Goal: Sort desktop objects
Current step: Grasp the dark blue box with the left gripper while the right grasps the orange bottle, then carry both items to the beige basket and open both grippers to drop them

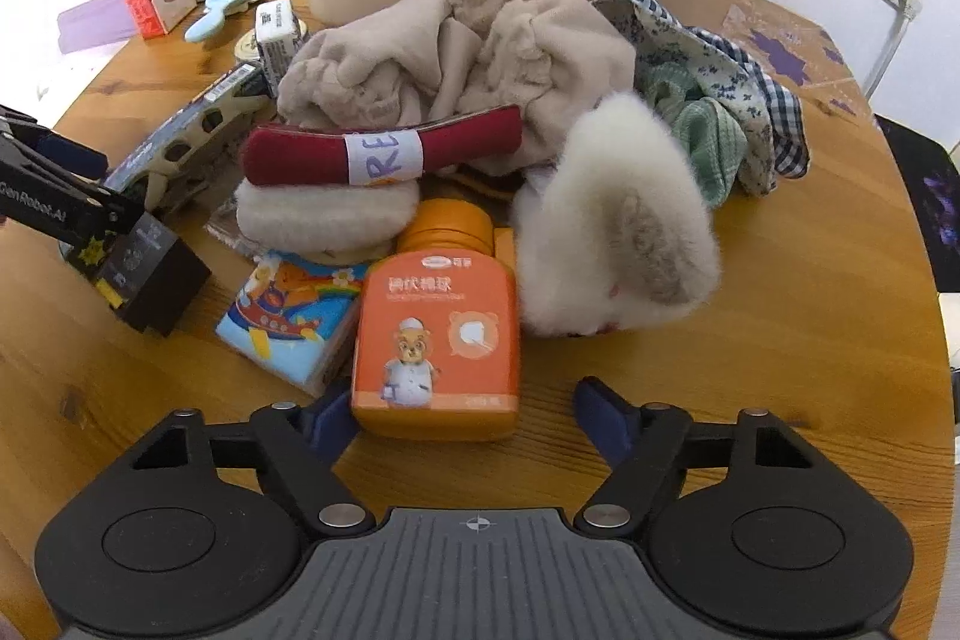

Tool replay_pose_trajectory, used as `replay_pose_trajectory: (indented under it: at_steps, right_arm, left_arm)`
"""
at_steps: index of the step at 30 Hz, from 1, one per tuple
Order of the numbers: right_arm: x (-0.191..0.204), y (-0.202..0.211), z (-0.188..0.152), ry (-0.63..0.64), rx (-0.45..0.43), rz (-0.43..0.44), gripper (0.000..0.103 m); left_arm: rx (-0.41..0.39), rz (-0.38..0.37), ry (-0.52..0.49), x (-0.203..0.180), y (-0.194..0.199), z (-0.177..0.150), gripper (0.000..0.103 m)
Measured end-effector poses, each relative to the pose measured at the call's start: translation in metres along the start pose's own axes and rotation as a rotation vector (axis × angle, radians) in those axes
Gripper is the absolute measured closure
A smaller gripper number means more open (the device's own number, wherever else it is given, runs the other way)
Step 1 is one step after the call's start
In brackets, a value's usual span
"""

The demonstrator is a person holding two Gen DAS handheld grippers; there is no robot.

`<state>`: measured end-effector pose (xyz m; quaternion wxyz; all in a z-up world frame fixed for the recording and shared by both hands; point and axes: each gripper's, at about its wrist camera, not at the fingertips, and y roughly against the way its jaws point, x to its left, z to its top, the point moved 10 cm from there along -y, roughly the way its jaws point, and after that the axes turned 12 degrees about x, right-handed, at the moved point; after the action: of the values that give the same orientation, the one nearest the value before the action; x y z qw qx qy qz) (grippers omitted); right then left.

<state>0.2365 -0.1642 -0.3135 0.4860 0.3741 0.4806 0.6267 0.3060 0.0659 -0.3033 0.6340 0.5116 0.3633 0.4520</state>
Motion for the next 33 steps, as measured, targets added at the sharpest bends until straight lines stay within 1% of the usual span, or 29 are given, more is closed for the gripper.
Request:
replay_pose_trajectory:
  at_steps: [3, 4, 5, 6, 7, 8, 10, 12, 13, 14, 18, 25, 29, 30, 33]
  right_arm:
    - [0.004, 0.000, 0.003, 0.000, -0.014, 0.000, 0.030]
    - [0.004, 0.000, 0.003, -0.004, -0.018, 0.000, 0.032]
    - [0.004, 0.000, 0.004, -0.009, -0.021, 0.000, 0.037]
    - [0.004, 0.001, 0.005, -0.015, -0.025, 0.001, 0.039]
    - [0.004, 0.001, 0.006, -0.021, -0.028, 0.002, 0.044]
    - [0.005, 0.002, 0.006, -0.023, -0.030, 0.006, 0.048]
    - [0.006, 0.002, 0.007, -0.022, -0.031, 0.008, 0.053]
    - [0.006, 0.001, 0.007, -0.022, -0.027, 0.006, 0.053]
    - [0.006, 0.002, 0.007, -0.020, -0.026, 0.012, 0.053]
    - [0.006, 0.002, 0.005, -0.018, -0.024, 0.023, 0.053]
    - [0.006, 0.007, -0.002, 0.006, -0.015, 0.053, 0.053]
    - [0.004, 0.021, -0.009, 0.074, -0.020, 0.077, 0.053]
    - [-0.001, 0.034, -0.009, 0.093, -0.041, 0.092, 0.053]
    - [0.005, 0.035, -0.006, 0.097, -0.047, 0.095, 0.053]
    - [0.002, 0.047, -0.002, 0.109, -0.063, 0.105, 0.053]
  left_arm:
    - [-0.002, 0.001, 0.000, -0.002, 0.000, 0.003, 0.015]
    - [-0.003, 0.001, 0.000, -0.002, 0.000, 0.003, 0.017]
    - [-0.009, 0.000, -0.005, -0.003, 0.000, 0.005, 0.026]
    - [-0.023, -0.004, -0.017, -0.004, 0.002, 0.006, 0.033]
    - [-0.036, -0.009, -0.032, -0.005, 0.004, 0.007, 0.047]
    - [-0.042, -0.013, -0.044, -0.008, 0.006, 0.007, 0.058]
    - [-0.044, -0.018, -0.057, -0.011, 0.007, 0.008, 0.064]
    - [-0.042, -0.016, -0.053, -0.011, 0.007, 0.007, 0.070]
    - [-0.040, -0.013, -0.047, -0.010, 0.008, 0.008, 0.076]
    - [-0.037, -0.013, -0.039, -0.009, 0.009, 0.006, 0.078]
    - [-0.009, -0.011, -0.016, -0.003, 0.012, -0.006, 0.080]
    - [-0.002, -0.014, 0.005, -0.001, 0.023, -0.026, 0.080]
    - [-0.014, -0.018, 0.024, 0.000, 0.033, -0.027, 0.080]
    - [-0.020, -0.019, 0.028, 0.000, 0.037, -0.026, 0.080]
    - [-0.044, -0.026, 0.034, -0.001, 0.048, -0.019, 0.080]
